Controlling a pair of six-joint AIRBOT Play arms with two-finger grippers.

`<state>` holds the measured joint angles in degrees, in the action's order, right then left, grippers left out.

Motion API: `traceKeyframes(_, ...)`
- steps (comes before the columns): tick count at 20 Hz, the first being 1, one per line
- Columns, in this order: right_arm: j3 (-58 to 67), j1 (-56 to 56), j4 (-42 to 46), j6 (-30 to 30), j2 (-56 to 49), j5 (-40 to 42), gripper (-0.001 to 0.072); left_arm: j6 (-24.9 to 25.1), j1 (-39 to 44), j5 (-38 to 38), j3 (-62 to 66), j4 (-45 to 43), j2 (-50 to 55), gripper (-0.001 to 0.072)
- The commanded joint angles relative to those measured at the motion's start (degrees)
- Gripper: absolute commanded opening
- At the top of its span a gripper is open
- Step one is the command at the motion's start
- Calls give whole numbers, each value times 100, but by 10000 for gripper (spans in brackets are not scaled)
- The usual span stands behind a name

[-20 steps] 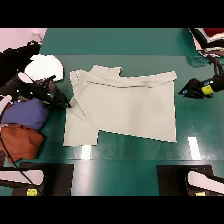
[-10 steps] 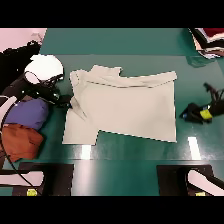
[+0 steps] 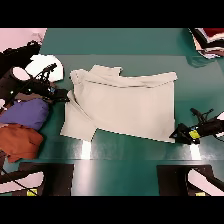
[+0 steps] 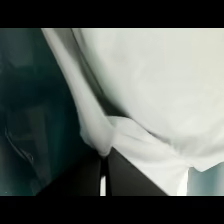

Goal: Fold the shirts.

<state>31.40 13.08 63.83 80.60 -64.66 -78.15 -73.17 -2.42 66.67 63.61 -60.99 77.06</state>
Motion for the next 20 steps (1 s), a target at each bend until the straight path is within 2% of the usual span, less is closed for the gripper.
traceKeyframes(1, -184, -450, 24, -13, 0, 356, 155, -52, 0, 4, 7, 15, -44, 27)
traceKeyframes(2, -179, -581, 17, -13, 24, 466, 40, -98, -2, 15, 9, 13, -52, 27)
traceKeyframes(3, -168, -682, 24, -13, 79, 542, 16, -153, -2, 24, 13, 2, -116, 26)
traceKeyframes(6, 317, -820, 17, -13, 507, 485, 15, -210, -13, 35, 275, 11, -588, 27)
traceKeyframes(9, 1587, -820, -24, -9, 1217, 413, 15, -354, -13, 85, 968, 2, -1362, 27)
traceKeyframes(12, 3412, -820, -129, -9, 1746, 745, 15, -487, -13, 81, 2055, 7, -2162, 27)
traceKeyframes(16, 5810, -804, -61, -11, 1917, 938, 15, -485, -13, -28, 3803, 4, -2935, 26)
traceKeyframes(18, 6754, -804, 68, -11, 1915, 927, 15, -533, -13, -26, 4747, 4, -3029, 26)
traceKeyframes(20, 7451, -804, 229, -9, 1917, 879, 15, -866, -13, -39, 5646, -2, -3029, 26)
